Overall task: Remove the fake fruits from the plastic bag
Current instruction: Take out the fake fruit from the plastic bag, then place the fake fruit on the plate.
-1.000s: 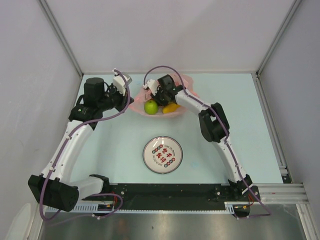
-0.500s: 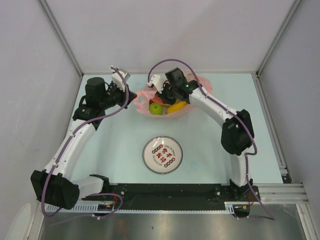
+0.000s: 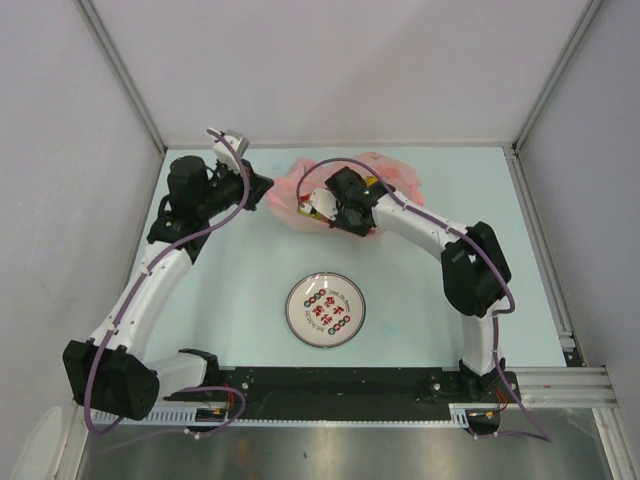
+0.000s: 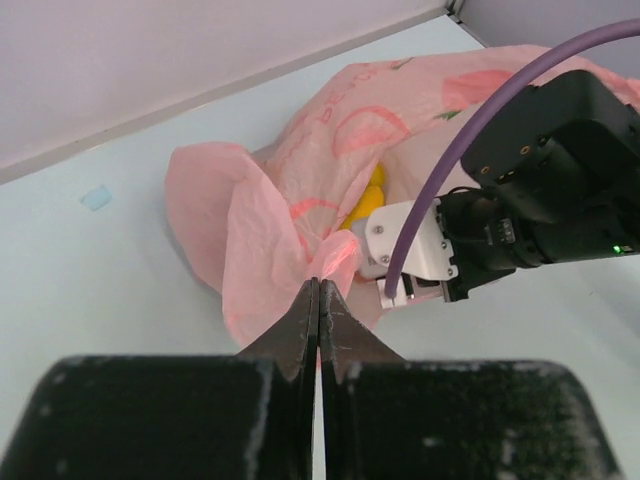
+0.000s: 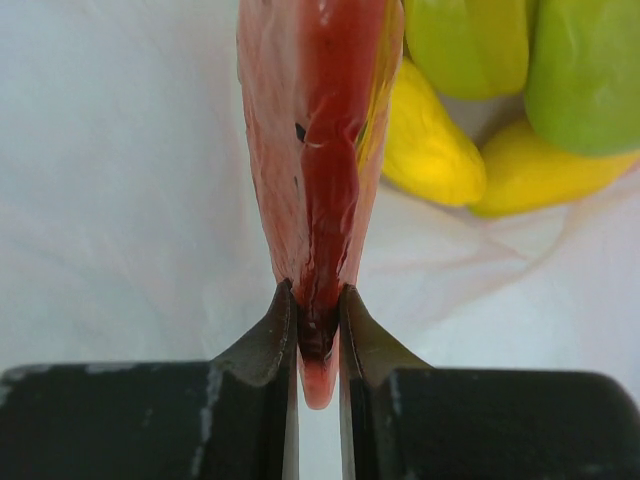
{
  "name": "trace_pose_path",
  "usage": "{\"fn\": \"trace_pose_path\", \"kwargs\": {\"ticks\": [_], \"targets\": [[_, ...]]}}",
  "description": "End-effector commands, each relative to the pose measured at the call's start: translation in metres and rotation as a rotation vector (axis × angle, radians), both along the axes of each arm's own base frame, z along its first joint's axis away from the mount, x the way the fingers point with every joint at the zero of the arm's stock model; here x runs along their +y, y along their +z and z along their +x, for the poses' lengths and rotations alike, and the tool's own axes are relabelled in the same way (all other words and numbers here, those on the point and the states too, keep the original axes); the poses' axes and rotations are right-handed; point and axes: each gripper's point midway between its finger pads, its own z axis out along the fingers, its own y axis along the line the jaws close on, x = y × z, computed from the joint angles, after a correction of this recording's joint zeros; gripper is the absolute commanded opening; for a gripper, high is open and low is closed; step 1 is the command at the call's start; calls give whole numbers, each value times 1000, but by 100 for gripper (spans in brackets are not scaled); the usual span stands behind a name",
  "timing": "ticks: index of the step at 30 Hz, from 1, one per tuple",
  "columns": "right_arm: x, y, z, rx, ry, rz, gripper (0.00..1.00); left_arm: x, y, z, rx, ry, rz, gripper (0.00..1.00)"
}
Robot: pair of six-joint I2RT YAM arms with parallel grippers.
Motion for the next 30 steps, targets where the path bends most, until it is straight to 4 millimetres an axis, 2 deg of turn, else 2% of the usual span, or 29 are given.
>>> {"fn": "trace_pose_path", "kwargs": {"ticks": [1,5,6,9,10,11,13,14,17,19,20,25,26,30], "targets": [[-26,58,6,-133,-36,-23,2,4,7,1,-27,37,-58,0],[-41,81,3,-176,-53,-3,0,-4,-12,-7,89,39,-164,0],[-45,88,5,-187,-67,7,0,-7,-24,-10,127,26,-174,0],[-45,121,3,-233,-67,100,0,-10,-35,-13,159,36,-189,0],[-40,128,-2,-227,-40,133,0,-10,-37,-13,161,41,-187,0],[-30,143,-19,-198,33,213,0,-8,-37,-12,161,48,-184,0],[-16,147,-43,-169,148,273,0,-7,-37,-9,157,59,-179,0],[-10,157,-57,-184,195,306,0,-6,-37,-8,156,64,-180,0],[5,134,-105,-78,372,287,0,-8,-36,-7,159,61,-188,0],[9,109,-133,1,444,215,0,-10,-34,-9,156,50,-191,0],[10,96,-139,42,459,186,0,-9,-34,-8,156,53,-191,0],[21,69,-152,175,435,211,0,-8,-23,-2,115,53,-172,0],[24,66,-154,192,429,218,0,-8,-15,1,98,50,-168,0],[37,40,-153,244,370,214,0,-9,-10,7,86,57,-172,0]]}}
